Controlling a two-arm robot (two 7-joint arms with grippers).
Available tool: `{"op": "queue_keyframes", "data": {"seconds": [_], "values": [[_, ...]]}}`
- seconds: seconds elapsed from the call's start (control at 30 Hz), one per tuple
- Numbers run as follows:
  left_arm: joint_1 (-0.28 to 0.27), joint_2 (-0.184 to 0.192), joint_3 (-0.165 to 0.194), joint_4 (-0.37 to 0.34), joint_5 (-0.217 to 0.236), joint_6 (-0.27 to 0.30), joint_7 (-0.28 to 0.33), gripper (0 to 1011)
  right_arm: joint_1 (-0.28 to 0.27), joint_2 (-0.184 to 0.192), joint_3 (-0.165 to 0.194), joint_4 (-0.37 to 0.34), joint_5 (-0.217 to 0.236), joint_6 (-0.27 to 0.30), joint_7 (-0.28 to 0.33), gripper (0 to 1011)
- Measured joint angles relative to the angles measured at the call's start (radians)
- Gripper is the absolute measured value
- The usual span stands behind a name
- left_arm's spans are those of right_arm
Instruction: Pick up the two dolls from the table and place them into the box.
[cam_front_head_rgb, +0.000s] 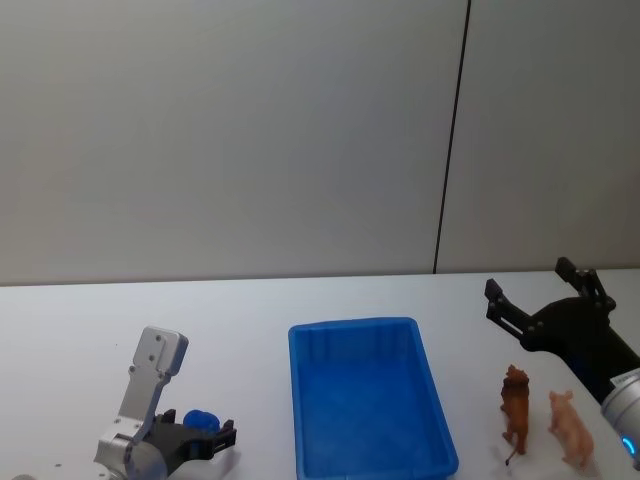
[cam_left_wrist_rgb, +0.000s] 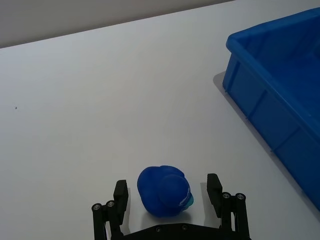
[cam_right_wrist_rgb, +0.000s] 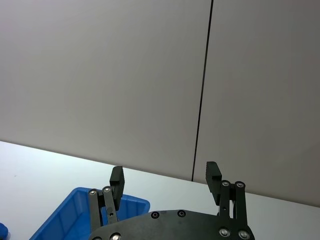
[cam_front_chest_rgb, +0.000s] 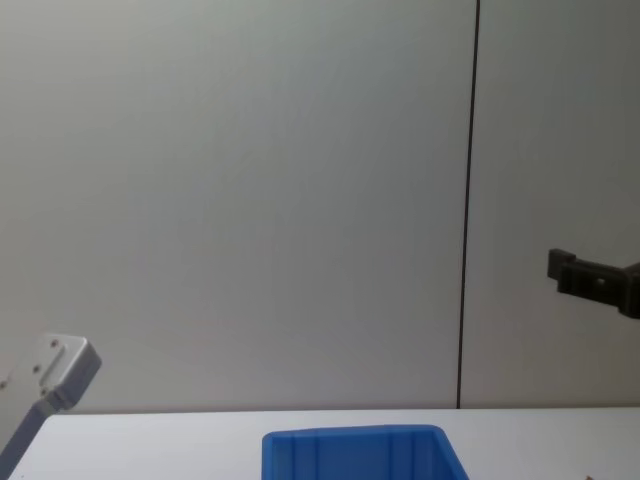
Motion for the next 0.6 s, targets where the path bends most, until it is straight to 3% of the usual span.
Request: {"op": "queue_keyframes", "data": {"seconds": [0.2,0.33,0.6], "values": [[-0.013,-0.007,-0.001,0.026,0.013,0.002,-0.008,1000,0.0,0.0,0.0,0.0,0.0,0.0,0.0,1001],[-0.021,-0.011,-0.002,0.041,0.021,0.005,-0.014,929,0.0,0.0,0.0,0.0,0.0,0.0,0.0,1001],[-0.037,-0.021,-0.001,0.071,0.042,0.005,-0.027,689,0.0,0.0,0.0,0.0,0.0,0.0,0.0,1001]]}}
